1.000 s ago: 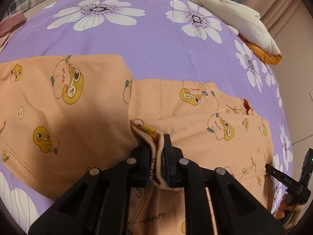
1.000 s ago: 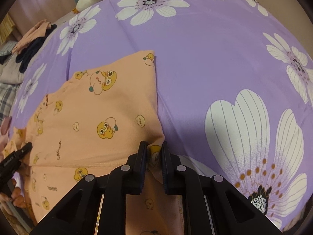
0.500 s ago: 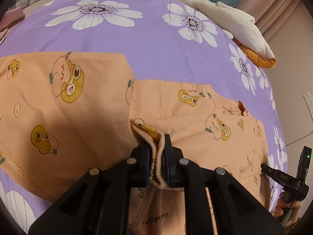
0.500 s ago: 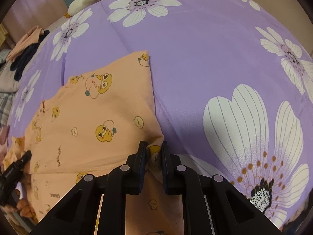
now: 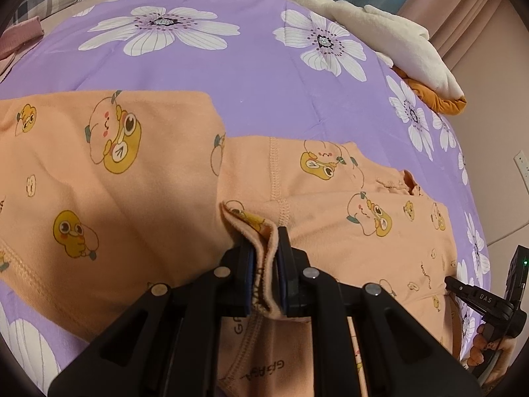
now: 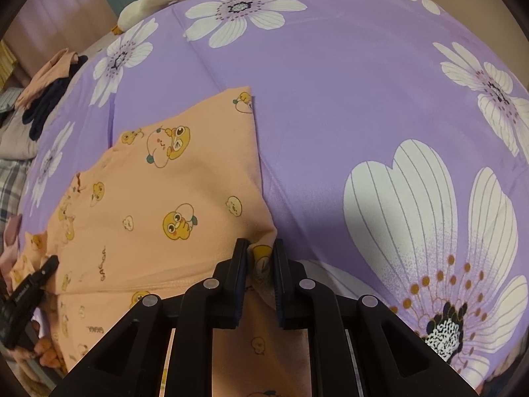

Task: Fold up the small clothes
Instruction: 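Hold the onesie fabric pinched in both grippers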

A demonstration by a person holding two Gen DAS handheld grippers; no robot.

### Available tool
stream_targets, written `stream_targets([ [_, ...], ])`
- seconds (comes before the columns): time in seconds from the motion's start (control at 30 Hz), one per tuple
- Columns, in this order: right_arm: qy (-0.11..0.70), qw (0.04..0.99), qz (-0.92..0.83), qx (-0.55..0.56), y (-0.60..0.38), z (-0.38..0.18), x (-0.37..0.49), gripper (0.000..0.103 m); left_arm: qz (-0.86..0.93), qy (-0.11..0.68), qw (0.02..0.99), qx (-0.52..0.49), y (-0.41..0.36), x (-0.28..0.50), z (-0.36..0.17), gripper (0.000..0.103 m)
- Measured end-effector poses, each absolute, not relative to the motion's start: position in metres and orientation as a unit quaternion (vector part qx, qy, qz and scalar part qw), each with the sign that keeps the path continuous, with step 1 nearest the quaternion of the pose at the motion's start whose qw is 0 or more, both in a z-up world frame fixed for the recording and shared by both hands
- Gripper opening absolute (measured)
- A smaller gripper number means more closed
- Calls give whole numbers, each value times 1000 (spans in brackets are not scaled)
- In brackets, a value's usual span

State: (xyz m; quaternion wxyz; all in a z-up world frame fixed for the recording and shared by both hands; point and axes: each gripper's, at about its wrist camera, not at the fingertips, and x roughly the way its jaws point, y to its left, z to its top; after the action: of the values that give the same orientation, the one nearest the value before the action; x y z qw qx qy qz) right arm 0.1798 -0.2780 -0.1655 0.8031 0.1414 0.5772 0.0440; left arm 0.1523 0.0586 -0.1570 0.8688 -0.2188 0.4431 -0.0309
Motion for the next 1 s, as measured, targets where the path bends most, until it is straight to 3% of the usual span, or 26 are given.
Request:
stream_targets([
  [1.0, 572, 807, 43, 143, -278, -166, 178, 11, -28, 441, 870, -218, 58, 153, -157, 15],
])
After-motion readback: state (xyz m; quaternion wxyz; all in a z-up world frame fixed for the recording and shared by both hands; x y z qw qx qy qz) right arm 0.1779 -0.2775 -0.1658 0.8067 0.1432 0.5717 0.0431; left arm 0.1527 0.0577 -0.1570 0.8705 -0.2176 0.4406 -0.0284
